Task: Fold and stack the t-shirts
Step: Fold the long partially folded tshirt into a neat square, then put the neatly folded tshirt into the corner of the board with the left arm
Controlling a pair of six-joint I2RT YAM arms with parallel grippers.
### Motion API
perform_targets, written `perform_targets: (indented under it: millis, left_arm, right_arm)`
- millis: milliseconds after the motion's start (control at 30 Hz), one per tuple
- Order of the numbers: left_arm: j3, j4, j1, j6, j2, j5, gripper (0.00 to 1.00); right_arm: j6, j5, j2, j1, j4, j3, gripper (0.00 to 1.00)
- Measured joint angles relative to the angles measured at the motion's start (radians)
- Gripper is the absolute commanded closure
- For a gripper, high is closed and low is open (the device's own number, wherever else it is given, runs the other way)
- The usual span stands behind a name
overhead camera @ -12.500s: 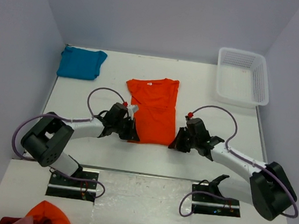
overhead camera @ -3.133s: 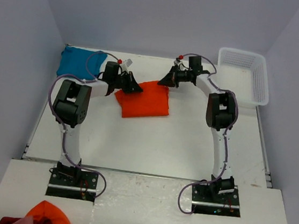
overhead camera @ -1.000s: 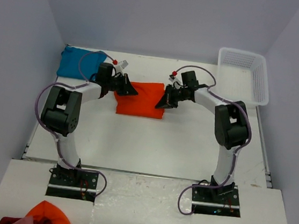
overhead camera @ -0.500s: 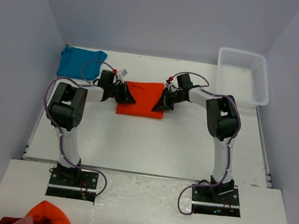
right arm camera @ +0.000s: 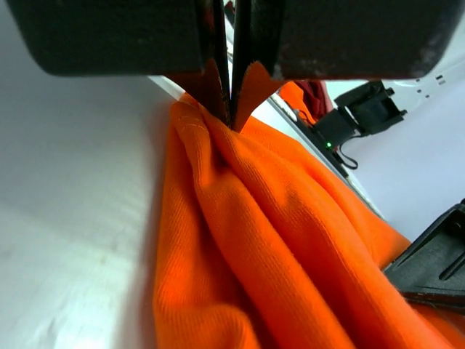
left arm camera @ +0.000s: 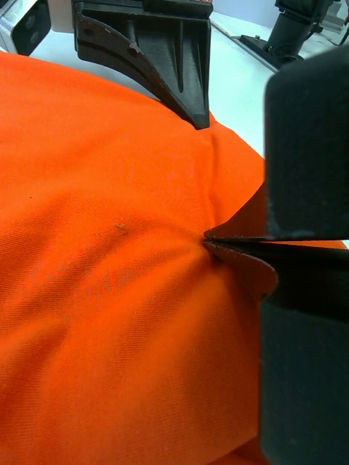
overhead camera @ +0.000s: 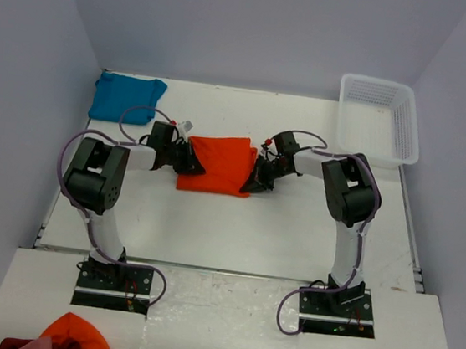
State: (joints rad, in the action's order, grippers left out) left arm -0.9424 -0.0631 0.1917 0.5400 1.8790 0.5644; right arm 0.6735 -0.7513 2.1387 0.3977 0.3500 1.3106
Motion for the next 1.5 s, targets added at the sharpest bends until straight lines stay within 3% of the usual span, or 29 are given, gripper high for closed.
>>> perform_targets:
  millis: [400,533,667,767,800,867,900,1033,1200,1500]
  left_arm:
    - [0.138,-0.003,0.062,0.002,-0.129,-0.06,0.97]
    - [0.167,0.035,0.091,-0.001,-0.195,-0.109,0.8]
    - [0.153,0.103,0.091,-0.008,-0.272,-0.174,0.65]
    - [0.102,0.172,0.093,-0.012,-0.339,-0.217,0.45]
    - [0.078,0.196,0.096,-0.018,-0.365,-0.236,0.31]
    - [0.021,0.256,0.098,-0.029,-0.406,-0.281,0.17]
    - [-0.006,0.283,0.099,-0.034,-0.42,-0.307,0.0]
    - [-0.1,0.401,0.098,-0.037,-0.429,-0.414,0.0]
    - [-0.107,0.502,0.084,-0.055,-0.375,-0.447,0.01]
    - [-0.104,0.555,-0.019,-0.114,-0.304,-0.441,0.03]
  right_arm:
    - [0.014,0.021,-0.157,0.058,-0.187,-0.272,1.0]
    - [-0.022,0.053,-0.225,0.082,-0.231,-0.342,0.82]
    - [-0.089,0.091,-0.28,0.101,-0.232,-0.35,0.73]
    - [-0.133,0.117,-0.353,0.106,-0.2,-0.35,0.61]
    - [-0.145,0.128,-0.393,0.108,-0.185,-0.349,0.58]
    - [-0.166,0.146,-0.484,0.111,-0.153,-0.347,0.48]
    - [-0.174,0.162,-0.54,0.115,-0.135,-0.343,0.45]
    - [-0.204,0.194,-0.743,0.135,-0.078,-0.313,0.42]
    - [-0.233,0.238,-0.939,0.141,-0.01,-0.313,0.42]
    - [-0.264,0.261,-1.065,0.141,0.033,-0.423,0.42]
